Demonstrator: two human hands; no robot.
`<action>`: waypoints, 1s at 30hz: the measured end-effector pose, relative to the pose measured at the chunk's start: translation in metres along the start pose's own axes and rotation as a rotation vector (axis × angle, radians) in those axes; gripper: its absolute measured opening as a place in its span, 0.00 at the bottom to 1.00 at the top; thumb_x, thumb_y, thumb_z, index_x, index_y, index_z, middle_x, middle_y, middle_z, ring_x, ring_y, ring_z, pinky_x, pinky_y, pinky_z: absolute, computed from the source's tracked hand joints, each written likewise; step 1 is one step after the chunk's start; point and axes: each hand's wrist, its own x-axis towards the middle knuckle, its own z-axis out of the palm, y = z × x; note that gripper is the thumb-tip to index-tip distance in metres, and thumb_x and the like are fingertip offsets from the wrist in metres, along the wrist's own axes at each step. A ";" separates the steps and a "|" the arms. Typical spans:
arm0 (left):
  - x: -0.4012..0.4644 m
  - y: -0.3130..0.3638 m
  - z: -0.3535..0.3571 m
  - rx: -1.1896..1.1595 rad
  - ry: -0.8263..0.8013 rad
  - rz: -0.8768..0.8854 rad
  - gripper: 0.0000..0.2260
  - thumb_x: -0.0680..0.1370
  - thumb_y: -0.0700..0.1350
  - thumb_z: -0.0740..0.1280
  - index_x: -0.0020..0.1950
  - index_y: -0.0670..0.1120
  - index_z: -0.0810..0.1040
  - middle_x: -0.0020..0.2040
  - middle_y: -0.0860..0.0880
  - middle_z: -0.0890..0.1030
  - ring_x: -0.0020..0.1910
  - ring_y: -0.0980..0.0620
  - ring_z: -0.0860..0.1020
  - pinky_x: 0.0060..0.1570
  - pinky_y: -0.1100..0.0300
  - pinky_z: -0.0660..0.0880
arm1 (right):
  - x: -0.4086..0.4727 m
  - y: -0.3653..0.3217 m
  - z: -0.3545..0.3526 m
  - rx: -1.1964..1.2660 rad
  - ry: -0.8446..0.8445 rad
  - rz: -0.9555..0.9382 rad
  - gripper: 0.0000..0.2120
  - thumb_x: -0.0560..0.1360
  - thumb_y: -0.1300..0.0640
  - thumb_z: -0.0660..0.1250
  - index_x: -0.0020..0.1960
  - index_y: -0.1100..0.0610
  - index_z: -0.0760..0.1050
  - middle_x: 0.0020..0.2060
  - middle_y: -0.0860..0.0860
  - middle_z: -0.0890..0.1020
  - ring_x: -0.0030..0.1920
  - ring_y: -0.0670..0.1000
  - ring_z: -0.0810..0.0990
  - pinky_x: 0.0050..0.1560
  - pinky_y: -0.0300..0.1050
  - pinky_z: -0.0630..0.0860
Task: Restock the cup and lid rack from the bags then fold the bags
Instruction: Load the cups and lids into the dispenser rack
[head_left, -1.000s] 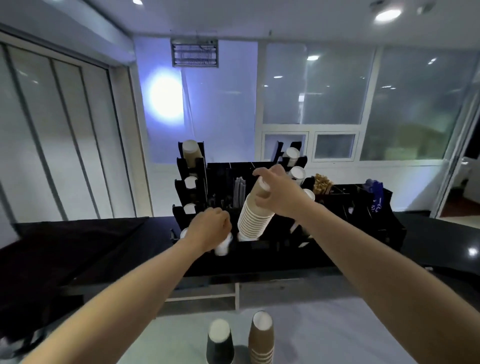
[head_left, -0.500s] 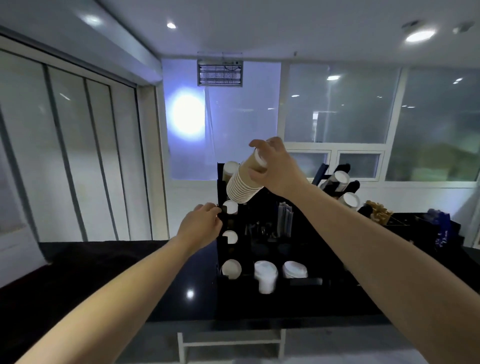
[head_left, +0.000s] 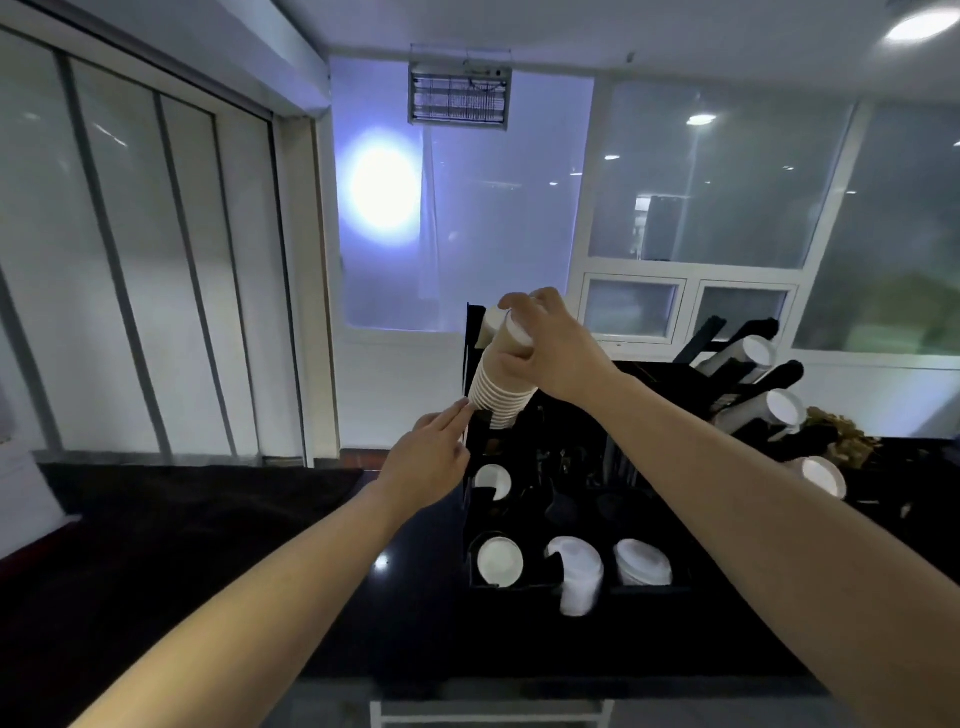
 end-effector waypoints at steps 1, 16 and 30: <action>0.001 -0.002 0.002 -0.019 0.013 0.008 0.28 0.82 0.45 0.57 0.83 0.52 0.55 0.82 0.57 0.56 0.77 0.49 0.59 0.68 0.48 0.72 | 0.002 0.004 0.009 -0.011 -0.014 -0.006 0.29 0.73 0.50 0.72 0.71 0.44 0.66 0.68 0.51 0.65 0.55 0.58 0.78 0.50 0.45 0.71; 0.007 -0.009 0.019 -0.178 0.214 0.059 0.30 0.75 0.38 0.62 0.77 0.52 0.66 0.73 0.52 0.73 0.71 0.53 0.67 0.60 0.58 0.73 | -0.008 0.028 0.087 0.002 -0.004 0.007 0.31 0.77 0.48 0.68 0.77 0.39 0.62 0.75 0.48 0.60 0.68 0.58 0.70 0.63 0.55 0.75; -0.067 0.065 0.017 -0.027 0.273 0.096 0.14 0.77 0.42 0.66 0.62 0.45 0.80 0.63 0.50 0.79 0.66 0.51 0.73 0.67 0.55 0.72 | -0.099 0.042 0.021 0.078 0.121 0.213 0.09 0.78 0.52 0.65 0.41 0.53 0.69 0.37 0.48 0.75 0.37 0.51 0.74 0.36 0.47 0.69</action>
